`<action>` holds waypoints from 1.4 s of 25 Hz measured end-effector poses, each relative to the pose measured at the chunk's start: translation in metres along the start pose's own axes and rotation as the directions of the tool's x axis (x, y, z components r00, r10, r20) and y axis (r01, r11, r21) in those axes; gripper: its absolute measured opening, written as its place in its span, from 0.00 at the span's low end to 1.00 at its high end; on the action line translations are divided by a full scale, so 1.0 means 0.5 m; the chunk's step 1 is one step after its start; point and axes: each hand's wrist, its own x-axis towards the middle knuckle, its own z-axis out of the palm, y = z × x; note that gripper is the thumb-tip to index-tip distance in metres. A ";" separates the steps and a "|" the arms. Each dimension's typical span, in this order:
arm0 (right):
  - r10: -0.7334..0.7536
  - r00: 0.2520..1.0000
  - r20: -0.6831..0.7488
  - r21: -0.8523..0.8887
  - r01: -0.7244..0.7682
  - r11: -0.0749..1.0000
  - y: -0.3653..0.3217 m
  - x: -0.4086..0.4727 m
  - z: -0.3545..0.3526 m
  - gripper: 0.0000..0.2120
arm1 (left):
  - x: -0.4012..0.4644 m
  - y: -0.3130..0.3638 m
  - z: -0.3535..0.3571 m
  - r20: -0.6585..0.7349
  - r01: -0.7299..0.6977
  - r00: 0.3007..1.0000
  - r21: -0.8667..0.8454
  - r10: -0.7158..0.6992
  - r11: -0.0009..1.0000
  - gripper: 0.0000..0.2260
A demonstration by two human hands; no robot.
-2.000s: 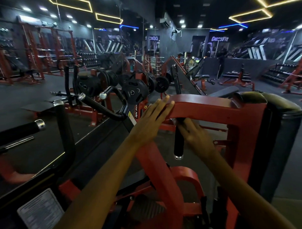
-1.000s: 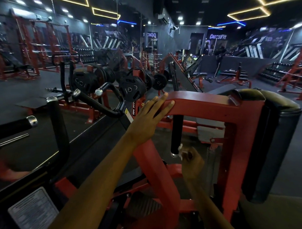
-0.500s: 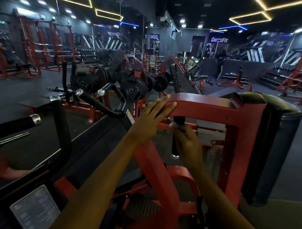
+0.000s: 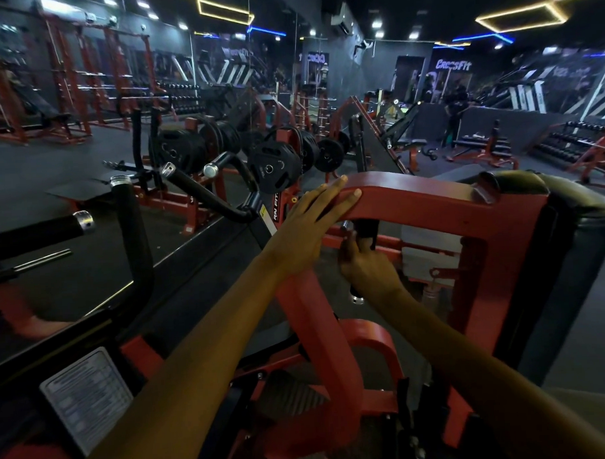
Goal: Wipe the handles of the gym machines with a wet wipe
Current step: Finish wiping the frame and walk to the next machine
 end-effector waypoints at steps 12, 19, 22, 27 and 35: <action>-0.134 0.978 0.160 0.231 0.094 0.968 -0.055 -0.077 0.022 0.03 | -0.035 -0.002 -0.010 0.035 0.101 0.995 -0.064 -0.099 0.993 0.41; -0.082 0.984 -0.155 0.108 0.100 0.989 0.060 0.037 -0.032 0.08 | -0.016 0.028 -0.018 -0.083 0.161 0.982 -0.110 -0.170 0.981 0.22; -0.092 0.961 -0.261 0.136 0.131 0.982 0.070 0.008 -0.032 0.03 | 0.001 0.043 -0.028 -0.162 0.194 0.964 -0.124 -0.213 0.973 0.22; 0.060 0.967 -0.249 0.257 0.006 0.966 0.111 -0.090 -0.067 0.13 | 0.025 0.086 -0.017 -0.242 0.141 0.956 -0.119 -0.166 0.983 0.19; 0.336 0.942 -0.023 0.647 -0.242 0.723 0.241 -0.356 -0.122 0.12 | 0.114 0.359 0.027 -0.259 -0.263 0.950 -0.362 0.175 0.894 0.15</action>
